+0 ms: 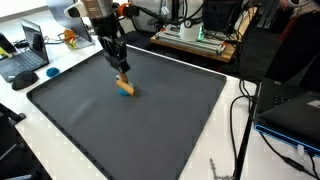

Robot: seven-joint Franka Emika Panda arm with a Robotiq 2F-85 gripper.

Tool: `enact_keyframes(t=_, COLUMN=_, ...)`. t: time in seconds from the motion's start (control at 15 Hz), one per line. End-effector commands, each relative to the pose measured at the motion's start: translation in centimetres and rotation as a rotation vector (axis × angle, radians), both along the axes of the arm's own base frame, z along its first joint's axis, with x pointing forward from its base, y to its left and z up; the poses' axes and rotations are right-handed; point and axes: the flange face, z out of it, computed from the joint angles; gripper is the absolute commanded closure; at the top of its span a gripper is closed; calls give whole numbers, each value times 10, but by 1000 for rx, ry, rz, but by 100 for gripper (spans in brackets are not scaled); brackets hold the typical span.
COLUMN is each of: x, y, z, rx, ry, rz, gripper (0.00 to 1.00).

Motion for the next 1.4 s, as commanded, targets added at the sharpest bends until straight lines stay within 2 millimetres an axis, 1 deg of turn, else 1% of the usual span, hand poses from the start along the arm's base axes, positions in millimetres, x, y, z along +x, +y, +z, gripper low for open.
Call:
enact_keyframes(t=0.0, x=-5, y=4, z=-20, rx=-4, ry=71, rz=30, gripper=79)
enact_keyframes(t=0.53, x=-9, y=6, z=-25, rx=6, ry=135, rz=59, gripper=79)
enact_keyframes(t=0.73, x=-7, y=7, z=-31, rx=0, ry=142, rz=50, gripper=79)
enact_keyframes(t=0.87, x=-4, y=8, z=-26, rx=-1, ry=129, rz=51, gripper=79)
enact_keyframes(t=1.07, x=-9, y=9, z=-20, rx=-10, ry=148, rz=56, gripper=79)
enact_keyframes(t=1.33, x=-21, y=10, z=4, rx=-18, ry=148, rz=48, gripper=79)
